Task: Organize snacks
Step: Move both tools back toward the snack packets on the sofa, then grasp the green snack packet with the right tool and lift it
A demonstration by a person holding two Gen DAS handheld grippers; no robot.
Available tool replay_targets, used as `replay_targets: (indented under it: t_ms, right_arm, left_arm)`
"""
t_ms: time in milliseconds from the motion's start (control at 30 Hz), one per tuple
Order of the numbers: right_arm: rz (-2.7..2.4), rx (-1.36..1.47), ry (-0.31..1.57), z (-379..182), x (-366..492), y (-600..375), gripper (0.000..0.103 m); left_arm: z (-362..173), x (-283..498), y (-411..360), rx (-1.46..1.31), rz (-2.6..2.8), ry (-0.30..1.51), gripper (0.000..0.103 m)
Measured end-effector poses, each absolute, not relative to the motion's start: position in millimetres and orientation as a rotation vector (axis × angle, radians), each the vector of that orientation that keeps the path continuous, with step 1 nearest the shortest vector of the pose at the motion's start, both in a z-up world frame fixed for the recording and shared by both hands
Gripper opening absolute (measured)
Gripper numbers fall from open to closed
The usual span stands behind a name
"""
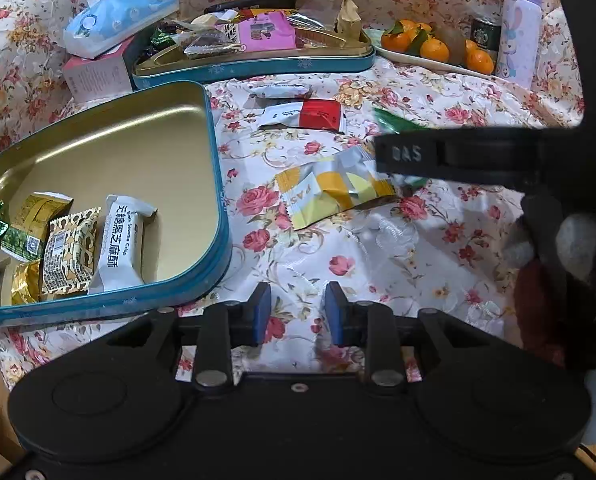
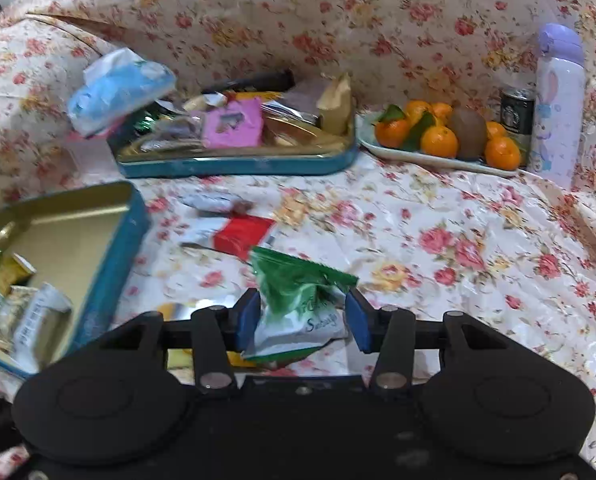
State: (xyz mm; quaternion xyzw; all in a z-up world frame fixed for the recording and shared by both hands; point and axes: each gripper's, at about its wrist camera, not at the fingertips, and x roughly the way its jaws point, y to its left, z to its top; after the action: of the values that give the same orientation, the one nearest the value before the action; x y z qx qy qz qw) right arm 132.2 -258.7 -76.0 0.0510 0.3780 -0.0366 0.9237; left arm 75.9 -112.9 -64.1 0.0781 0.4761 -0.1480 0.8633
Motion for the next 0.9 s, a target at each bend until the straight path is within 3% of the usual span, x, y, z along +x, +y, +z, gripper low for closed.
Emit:
replay_targets:
  t_ms: [133, 500, 667, 900]
  right_arm:
    - [-0.118, 0.106, 0.775, -84.0, 128.9, -271.7, 0.050]
    - [-0.168, 0.122, 0.787, -86.6, 128.8, -287.1, 0.054]
    - [-0.172, 0.088, 0.794, -89.0, 136.5, -283.4, 0.067]
    - [-0.167, 0.052, 0.796, -92.0, 152.6, -280.8, 0.075]
  left_arm:
    - [-64.9, 77.2, -112.3, 0.155, -0.323, 1.003, 0.044]
    - [-66.6, 78.9, -116.8, 0.188, -0.314, 1.015, 0.045]
    - [-66.6, 79.5, -117.2, 0.194, -0.316, 1.020, 0.045]
    - [-66.2, 80.7, -116.9, 0.196, -0.318, 1.026, 0.045]
